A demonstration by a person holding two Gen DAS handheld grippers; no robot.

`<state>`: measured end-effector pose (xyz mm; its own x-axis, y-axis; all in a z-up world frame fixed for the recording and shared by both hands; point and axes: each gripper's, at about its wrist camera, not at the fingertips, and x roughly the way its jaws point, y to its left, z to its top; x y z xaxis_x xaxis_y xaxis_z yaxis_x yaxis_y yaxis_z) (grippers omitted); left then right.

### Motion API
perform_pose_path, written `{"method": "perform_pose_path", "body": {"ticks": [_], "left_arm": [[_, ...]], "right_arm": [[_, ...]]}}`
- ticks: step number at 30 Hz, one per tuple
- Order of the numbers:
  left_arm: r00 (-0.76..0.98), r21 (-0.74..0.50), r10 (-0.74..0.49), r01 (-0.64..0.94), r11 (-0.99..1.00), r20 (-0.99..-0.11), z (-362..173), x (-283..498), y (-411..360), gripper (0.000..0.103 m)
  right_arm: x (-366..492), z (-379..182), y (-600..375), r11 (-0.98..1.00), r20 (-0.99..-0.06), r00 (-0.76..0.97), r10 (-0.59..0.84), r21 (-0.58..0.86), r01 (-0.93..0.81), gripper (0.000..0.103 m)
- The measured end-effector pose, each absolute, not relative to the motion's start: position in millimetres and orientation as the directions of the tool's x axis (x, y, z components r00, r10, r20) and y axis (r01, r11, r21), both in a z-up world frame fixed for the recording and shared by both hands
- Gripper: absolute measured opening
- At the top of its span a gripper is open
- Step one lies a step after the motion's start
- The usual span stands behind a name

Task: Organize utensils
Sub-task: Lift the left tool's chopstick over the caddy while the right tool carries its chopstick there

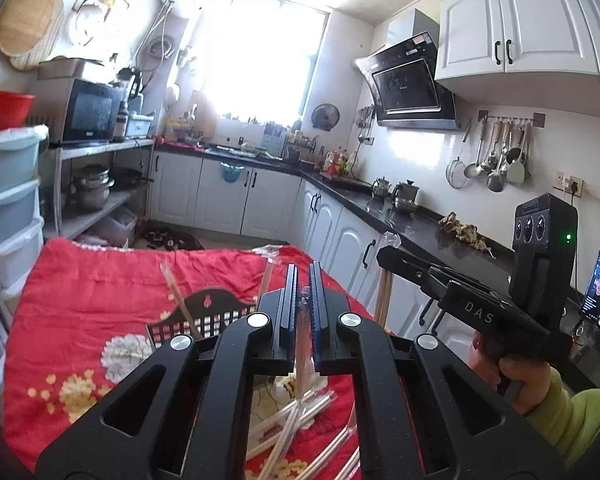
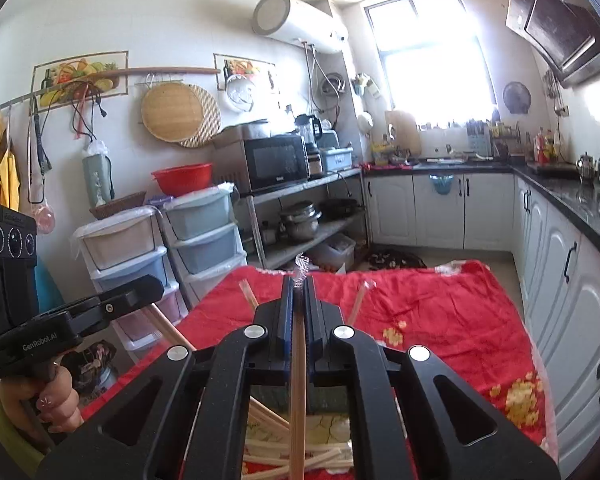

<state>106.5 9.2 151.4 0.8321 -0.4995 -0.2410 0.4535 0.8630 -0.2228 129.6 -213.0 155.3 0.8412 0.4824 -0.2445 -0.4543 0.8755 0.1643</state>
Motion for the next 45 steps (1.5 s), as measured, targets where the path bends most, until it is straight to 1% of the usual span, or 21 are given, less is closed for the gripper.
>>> {"method": "perform_pose_path", "body": {"ticks": [10, 17, 27, 35, 45], "left_arm": [[0.853, -0.205, -0.488, 0.452, 0.868, -0.184, 178, 111, 12, 0.003], [0.871, -0.227, -0.474, 0.439, 0.869, -0.128, 192, 111, 23, 0.003], [0.905, -0.214, -0.42, 0.397, 0.893, -0.075, 219, 116, 38, 0.003], [0.928, -0.218, -0.366, 0.342, 0.914, -0.078, 219, 129, 50, 0.003], [0.934, -0.261, -0.333, 0.292, 0.92, -0.129, 196, 151, 67, 0.003]], "right_arm": [[136, 186, -206, 0.873, -0.179, 0.855, 0.486, 0.149, -0.465, 0.005], [139, 204, -201, 0.871, -0.13, 0.863, 0.488, 0.138, -0.472, 0.005], [152, 230, -191, 0.868, -0.059, 0.87, 0.49, 0.117, -0.482, 0.005], [168, 239, -192, 0.874, -0.023, 0.878, 0.478, 0.107, -0.473, 0.005], [203, 216, -187, 0.881, -0.036, 0.887, 0.461, 0.135, -0.453, 0.005]]}}
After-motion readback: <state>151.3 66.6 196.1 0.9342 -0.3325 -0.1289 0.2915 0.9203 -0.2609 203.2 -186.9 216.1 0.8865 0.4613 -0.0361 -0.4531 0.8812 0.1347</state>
